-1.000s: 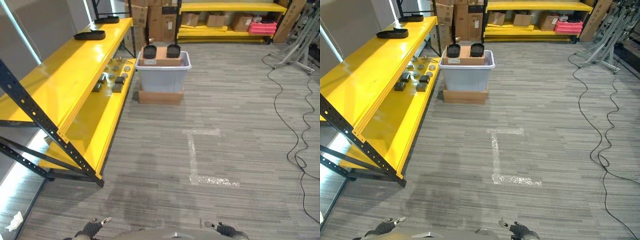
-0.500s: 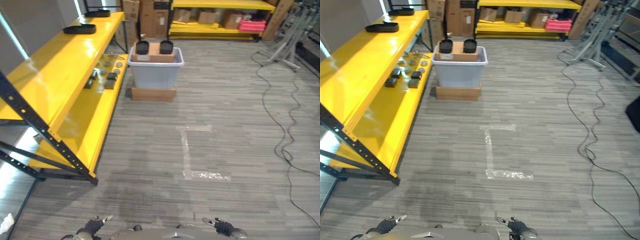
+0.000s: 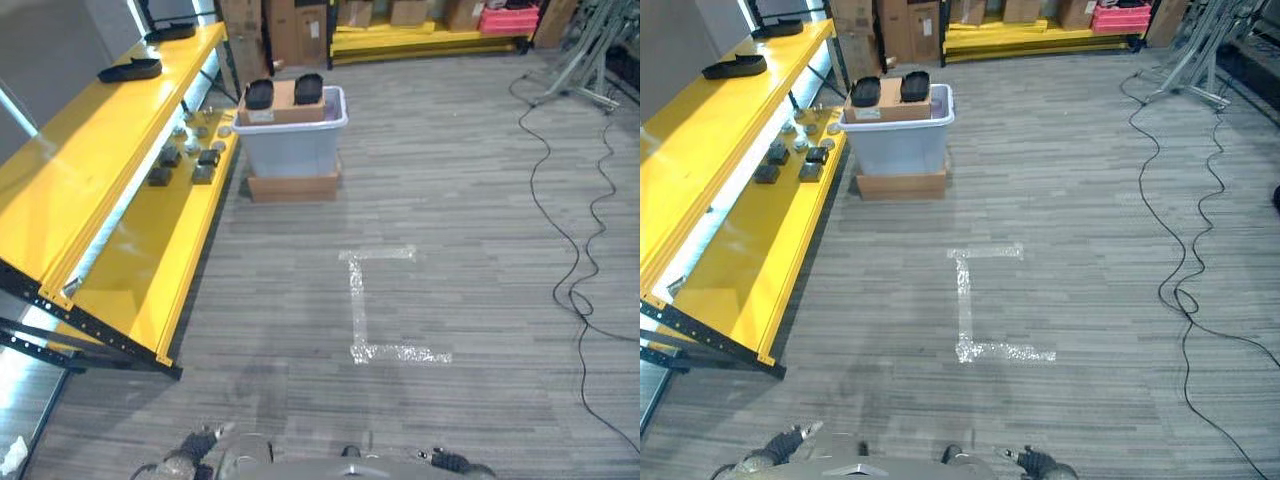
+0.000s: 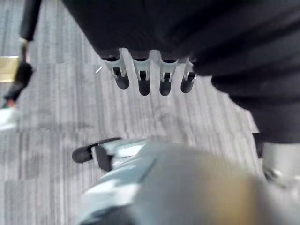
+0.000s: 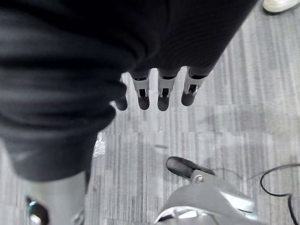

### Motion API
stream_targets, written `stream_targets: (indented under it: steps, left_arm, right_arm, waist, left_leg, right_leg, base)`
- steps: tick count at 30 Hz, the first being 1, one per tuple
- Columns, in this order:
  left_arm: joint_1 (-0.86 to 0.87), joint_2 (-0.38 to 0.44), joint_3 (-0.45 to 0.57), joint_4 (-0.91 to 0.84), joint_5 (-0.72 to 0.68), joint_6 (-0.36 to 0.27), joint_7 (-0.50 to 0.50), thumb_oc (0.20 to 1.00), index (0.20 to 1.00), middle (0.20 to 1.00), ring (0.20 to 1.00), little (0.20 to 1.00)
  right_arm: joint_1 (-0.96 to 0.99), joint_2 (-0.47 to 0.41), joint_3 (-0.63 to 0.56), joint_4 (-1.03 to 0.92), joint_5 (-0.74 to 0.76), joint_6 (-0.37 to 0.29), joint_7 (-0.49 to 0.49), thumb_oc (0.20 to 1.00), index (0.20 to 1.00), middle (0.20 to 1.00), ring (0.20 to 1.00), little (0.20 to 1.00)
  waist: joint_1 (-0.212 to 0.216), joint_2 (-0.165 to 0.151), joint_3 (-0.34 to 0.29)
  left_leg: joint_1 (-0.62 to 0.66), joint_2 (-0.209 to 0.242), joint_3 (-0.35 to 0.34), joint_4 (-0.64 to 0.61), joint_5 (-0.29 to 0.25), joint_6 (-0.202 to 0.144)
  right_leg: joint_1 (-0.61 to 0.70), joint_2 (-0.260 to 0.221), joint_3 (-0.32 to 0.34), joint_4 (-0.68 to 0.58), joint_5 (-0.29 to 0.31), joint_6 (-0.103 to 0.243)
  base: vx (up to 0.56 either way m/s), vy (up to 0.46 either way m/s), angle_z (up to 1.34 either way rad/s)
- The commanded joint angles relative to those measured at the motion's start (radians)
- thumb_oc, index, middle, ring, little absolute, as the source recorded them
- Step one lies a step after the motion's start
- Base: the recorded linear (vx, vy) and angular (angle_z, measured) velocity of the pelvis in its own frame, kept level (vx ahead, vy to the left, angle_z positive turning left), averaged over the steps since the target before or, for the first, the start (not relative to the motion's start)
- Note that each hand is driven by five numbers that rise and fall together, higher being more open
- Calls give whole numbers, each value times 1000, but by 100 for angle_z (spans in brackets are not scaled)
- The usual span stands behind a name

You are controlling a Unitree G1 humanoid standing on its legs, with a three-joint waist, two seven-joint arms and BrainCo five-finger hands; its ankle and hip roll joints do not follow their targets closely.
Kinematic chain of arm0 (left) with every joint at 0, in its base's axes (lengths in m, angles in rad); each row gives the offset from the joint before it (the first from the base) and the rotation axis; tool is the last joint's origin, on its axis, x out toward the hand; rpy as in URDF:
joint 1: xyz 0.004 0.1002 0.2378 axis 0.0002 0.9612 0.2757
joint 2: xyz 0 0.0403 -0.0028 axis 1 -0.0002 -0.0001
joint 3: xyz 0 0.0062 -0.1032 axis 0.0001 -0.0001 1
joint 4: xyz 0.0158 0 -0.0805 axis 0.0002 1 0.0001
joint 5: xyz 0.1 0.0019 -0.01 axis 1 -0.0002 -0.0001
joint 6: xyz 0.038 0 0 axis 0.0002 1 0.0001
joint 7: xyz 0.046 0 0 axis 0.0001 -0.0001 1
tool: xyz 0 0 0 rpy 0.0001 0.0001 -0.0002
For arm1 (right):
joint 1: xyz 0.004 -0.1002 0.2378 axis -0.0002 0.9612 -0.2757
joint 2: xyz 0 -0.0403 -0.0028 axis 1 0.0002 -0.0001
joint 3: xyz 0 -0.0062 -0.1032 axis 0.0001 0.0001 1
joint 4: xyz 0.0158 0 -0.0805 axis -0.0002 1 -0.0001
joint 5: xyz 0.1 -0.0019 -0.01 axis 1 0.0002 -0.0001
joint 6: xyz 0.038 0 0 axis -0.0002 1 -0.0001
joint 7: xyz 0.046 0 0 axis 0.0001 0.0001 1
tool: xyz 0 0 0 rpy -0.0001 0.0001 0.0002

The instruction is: Move parts from the plastic box to the shelf.

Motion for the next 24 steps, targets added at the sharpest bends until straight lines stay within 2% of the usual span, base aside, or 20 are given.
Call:
stream_targets:
  steps: [1,3,5,6,7,9,10,11,12,14,15,16,17,18,19,20,21,22,24]
  left_arm:
    - [-45,32,-13,-16,-25,-15,1,1000,1000,1000,1000,1000]
    - [-30,32,-12,-10,-28,-16,-2,1000,1000,1000,1000,1000]
    - [-10,30,-8,-3,-24,-18,0,1000,1000,1000,1000,1000]
    - [-2,28,-9,1,-23,-19,1,1000,1000,1000,1000,1000]
    - [2,28,-8,8,-27,-19,4,1000,1000,1000,1000,1000]
    - [10,24,-5,24,-36,-19,5,1000,1000,1000,1000,1000]
    - [20,22,15,60,-44,-14,-7,1000,1000,1000,1000,1000]
    - [32,19,25,73,-43,-12,-14,1000,1000,1000,1000,1000]
    - [32,19,25,73,-43,-12,-14,1000,1000,1000,1000,1000]
    - [48,21,31,86,-35,-7,-19,1000,1000,1000,1000,1000]
    - [50,21,29,87,-33,-3,-25,1000,1000,1000,1000,1000]
    - [39,26,26,81,-39,-1,-29,1000,1000,1000,1000,1000]
    - [35,24,15,78,-34,1,-29,1000,1000,1000,1000,1000]
    - [29,25,5,76,-27,5,-25,1000,1000,1000,1000,1000]
    - [22,28,-4,69,-22,4,-23,1000,1000,1000,1000,1000]
    - [21,28,-4,69,-22,5,-23,1000,1000,1000,1000,1000]
    - [10,32,-14,51,-13,0,-17,1000,1000,1000,1000,1000]
    - [0,34,-23,31,-10,-6,-14,1000,1000,1000,1000,1000]
    - [-24,48,-37,-11,0,-13,-4,1000,1000,1000,1000,1000]
  right_arm:
    - [-31,-14,5,4,-11,-12,1,1000,1000,1000,1000,1000]
    - [-46,-26,8,-13,-12,-17,-2,1000,1000,1000,1000,1000]
    - [-65,-39,1,-31,-3,-29,-13,1000,1000,1000,1000,1000]
    - [-71,-43,-3,-35,4,-35,-19,1000,1000,1000,1000,1000]
    - [-78,-44,-6,-35,13,-41,-26,1000,1000,1000,1000,1000]
    - [-88,-45,-11,-25,12,-44,-32,1000,1000,1000,1000,1000]
    - [-87,-39,-20,-22,20,-44,-20,1000,1000,1000,1000,1000]
    - [-77,-33,-31,-21,20,-45,-15,1000,1000,1000,1000,1000]
    - [-77,-33,-31,-22,20,-45,-15,1000,1000,1000,1000,1000]
    - [-55,-20,-51,-13,21,-41,-2,1000,1000,1000,1000,1000]
    - [-50,-17,-57,-5,21,-37,2,1000,1000,1000,1000,1000]
    - [-48,-11,-65,-10,30,-32,6,1000,1000,1000,1000,1000]
    - [-45,-5,-63,-14,31,-32,3,1000,1000,1000,1000,1000]
    - [-45,2,-56,-19,15,-31,-1,1000,1000,1000,1000,1000]
    - [-44,5,-51,-25,6,-30,-1,1000,1000,1000,1000,1000]
    - [-44,5,-52,-26,6,-29,-2,1000,1000,1000,1000,1000]
    - [-36,11,-32,-34,-7,-30,3,1000,1000,1000,1000,1000]
    - [-33,13,-19,-41,-16,-30,5,1000,1000,1000,1000,1000]
    - [-38,9,-6,-51,-25,-32,1,1000,1000,1000,1000,1000]
  waist:
    - [29,-36,51]
    - [53,-38,45]
    - [77,-33,40]
    - [94,-23,38]
    - [110,-20,40]
    - [135,-17,38]
    - [140,-6,18]
    - [142,-2,5]
    - [142,-2,6]
    - [145,-12,-20]
    - [141,-17,-21]
    - [116,-4,10]
    - [102,11,18]
    - [95,27,23]
    - [85,35,26]
    - [84,37,31]
    - [63,45,43]
    - [52,44,48]
    - [32,32,57]
  left_leg:
    - [106,-70,76,-144,-51,79]
    - [67,-81,81,-279,-59,88]
    - [60,-78,72,-497,-52,93]
    - [65,-70,45,-625,-10,88]
    - [49,-68,11,-719,7,83]
    - [12,-61,-61,-827,42,72]
    - [30,-66,-91,-852,58,70]
    - [43,-75,-88,-837,83,75]
    - [45,-75,-87,-837,83,75]
    - [67,-117,-86,-795,78,112]
    - [80,-148,-81,-772,60,142]
    - [148,-185,-78,-761,28,194]
    - [173,-196,-81,-759,15,215]
    - [210,-195,-82,-764,-6,230]
    - [255,-198,-81,-776,-34,234]
    - [252,-198,-79,-774,-24,237]
    - [312,-194,-77,-776,-62,235]
    - [337,-197,-79,-775,-80,233]
    - [373,-202,-93,-770,-113,218]
  right_leg:
    - [-6,-62,51,-5,-32,87]
    - [30,-60,54,-39,-41,102]
    - [61,-56,59,-58,-60,124]
    - [78,-47,63,-60,-72,131]
    - [95,-43,68,-60,-88,138]
    - [121,-40,82,-60,-109,144]
    - [147,-47,101,-48,-125,161]
    - [156,-59,102,-21,-133,171]
    - [157,-60,103,-20,-134,171]
    - [130,-124,114,116,-101,195]
    - [91,-170,126,240,-23,216]
    - [-31,-247,159,537,167,228]
    - [-70,-262,166,623,228,221]
    - [-109,-301,134,691,257,220]
    - [-139,-330,110,721,237,226]
    - [-141,-335,101,726,239,214]
    - [-190,-324,38,664,157,198]
    - [-221,-299,-2,590,134,194]
    - [-242,-235,-33,402,116,200]
  base:
    - [405,-59,-5]
    - [482,-3,15]
    - [445,102,-3]
    - [452,124,-40]
    - [420,115,-31]
    - [491,154,-32]
    - [611,262,-52]
    - [474,228,-63]
    - [340,211,-38]
    - [387,318,-27]
    - [467,585,0]
    - [435,603,5]
    - [476,585,4]
    - [472,358,27]
    - [308,223,42]
    - [436,149,37]
    - [438,90,3]
    - [598,50,-9]
    - [477,-100,-1]
